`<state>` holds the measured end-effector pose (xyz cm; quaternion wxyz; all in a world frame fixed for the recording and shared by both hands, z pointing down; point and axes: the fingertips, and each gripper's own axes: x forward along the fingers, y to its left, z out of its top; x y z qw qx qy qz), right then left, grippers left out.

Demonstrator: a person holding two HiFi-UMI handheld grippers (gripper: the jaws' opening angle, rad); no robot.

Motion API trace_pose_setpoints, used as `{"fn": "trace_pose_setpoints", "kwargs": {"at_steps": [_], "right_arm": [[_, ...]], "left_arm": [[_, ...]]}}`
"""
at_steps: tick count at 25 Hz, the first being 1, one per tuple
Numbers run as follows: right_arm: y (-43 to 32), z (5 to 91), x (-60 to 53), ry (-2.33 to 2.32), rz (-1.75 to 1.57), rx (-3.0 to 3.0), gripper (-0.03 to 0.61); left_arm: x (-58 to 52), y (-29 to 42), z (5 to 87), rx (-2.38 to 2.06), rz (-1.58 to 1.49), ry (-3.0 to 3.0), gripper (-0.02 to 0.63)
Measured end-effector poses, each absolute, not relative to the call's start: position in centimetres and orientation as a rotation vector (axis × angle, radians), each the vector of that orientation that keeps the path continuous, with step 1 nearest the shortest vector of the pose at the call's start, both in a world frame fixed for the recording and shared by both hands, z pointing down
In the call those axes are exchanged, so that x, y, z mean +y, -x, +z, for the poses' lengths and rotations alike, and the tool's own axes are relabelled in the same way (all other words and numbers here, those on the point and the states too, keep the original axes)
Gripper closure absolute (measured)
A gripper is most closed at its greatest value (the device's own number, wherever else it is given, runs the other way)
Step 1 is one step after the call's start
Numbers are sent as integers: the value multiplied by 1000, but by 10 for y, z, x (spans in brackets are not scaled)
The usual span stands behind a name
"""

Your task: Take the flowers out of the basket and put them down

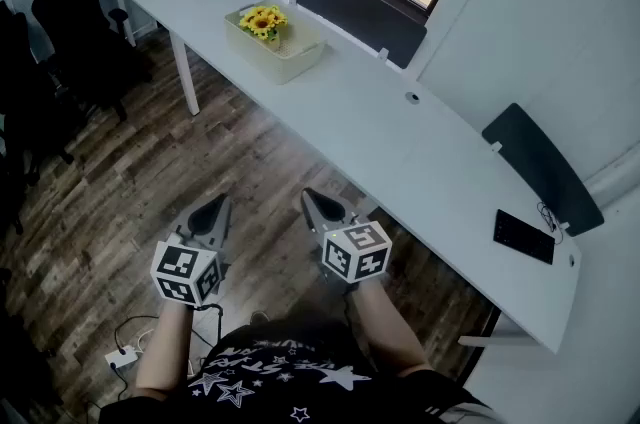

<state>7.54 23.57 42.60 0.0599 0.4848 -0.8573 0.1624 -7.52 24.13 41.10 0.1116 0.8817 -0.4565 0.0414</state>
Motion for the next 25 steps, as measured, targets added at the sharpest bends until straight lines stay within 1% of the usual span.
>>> {"fn": "trace_pose_setpoints", "kwargs": {"at_steps": [9,18,23,25], "right_arm": [[-64,427,241,-1426,440,-2592,577],[-59,431,246,-1467,459,-2615,576],[-50,427,255,-1499,271,-2613,575],[-44,434,258,-1459,246,-2612,574]], "left_arm": [[244,79,408,-1350,120,-2601,604],[256,92,417,-1354,119,-2580,604],[254,108,415,-1371,118,-2576,604],[252,111,418,-1375,112,-2562,604]]}}
